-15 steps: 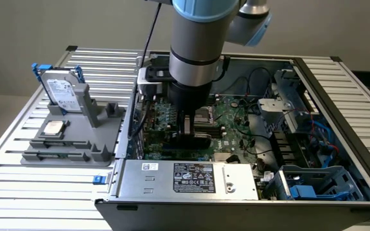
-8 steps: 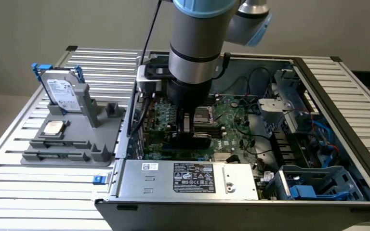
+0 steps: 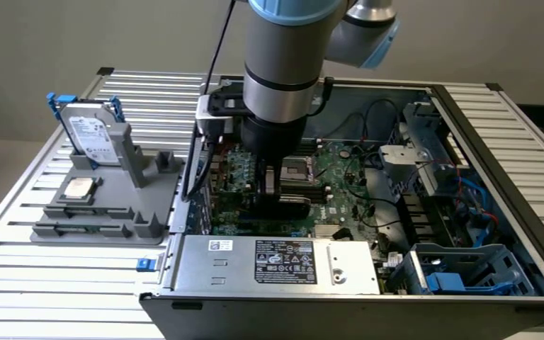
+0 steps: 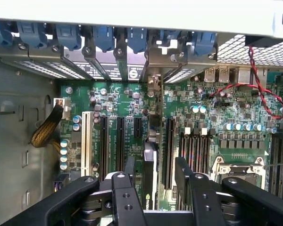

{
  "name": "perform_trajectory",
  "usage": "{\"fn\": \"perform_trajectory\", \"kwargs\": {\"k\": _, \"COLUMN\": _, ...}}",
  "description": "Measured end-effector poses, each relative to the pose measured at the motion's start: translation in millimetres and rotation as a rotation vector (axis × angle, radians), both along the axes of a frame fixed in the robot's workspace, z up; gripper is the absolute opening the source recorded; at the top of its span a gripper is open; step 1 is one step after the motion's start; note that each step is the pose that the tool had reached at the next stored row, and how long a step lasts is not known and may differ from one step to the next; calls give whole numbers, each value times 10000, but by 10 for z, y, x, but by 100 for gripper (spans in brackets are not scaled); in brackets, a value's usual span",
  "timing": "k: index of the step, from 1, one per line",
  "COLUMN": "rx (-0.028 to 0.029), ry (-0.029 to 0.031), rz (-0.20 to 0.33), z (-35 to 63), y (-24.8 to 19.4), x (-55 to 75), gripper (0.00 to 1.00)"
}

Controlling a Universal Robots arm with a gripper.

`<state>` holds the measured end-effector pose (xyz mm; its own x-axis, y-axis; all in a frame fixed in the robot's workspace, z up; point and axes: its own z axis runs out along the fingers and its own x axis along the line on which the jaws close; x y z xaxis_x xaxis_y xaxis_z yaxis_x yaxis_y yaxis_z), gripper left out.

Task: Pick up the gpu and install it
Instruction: 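Insert the gpu into the slot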

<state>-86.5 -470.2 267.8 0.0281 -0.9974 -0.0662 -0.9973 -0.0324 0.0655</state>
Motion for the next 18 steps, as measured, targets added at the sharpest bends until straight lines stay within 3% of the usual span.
{"fn": "perform_trajectory", "kwargs": {"k": 11, "rx": -23, "ry": 2, "rz": 0, "z": -51, "y": 0, "x": -31, "gripper": 47}}
{"fn": "perform_trajectory", "kwargs": {"k": 13, "rx": -25, "ry": 3, "rz": 1, "z": -56, "y": 1, "x": -35, "gripper": 45}}
{"fn": "perform_trajectory", "kwargs": {"k": 16, "rx": -25, "ry": 6, "rz": 1, "z": -61, "y": 2, "x": -39, "gripper": 31}}
{"fn": "perform_trajectory", "kwargs": {"k": 18, "rx": -28, "ry": 9, "rz": 1, "z": -65, "y": 3, "x": -40, "gripper": 31}}
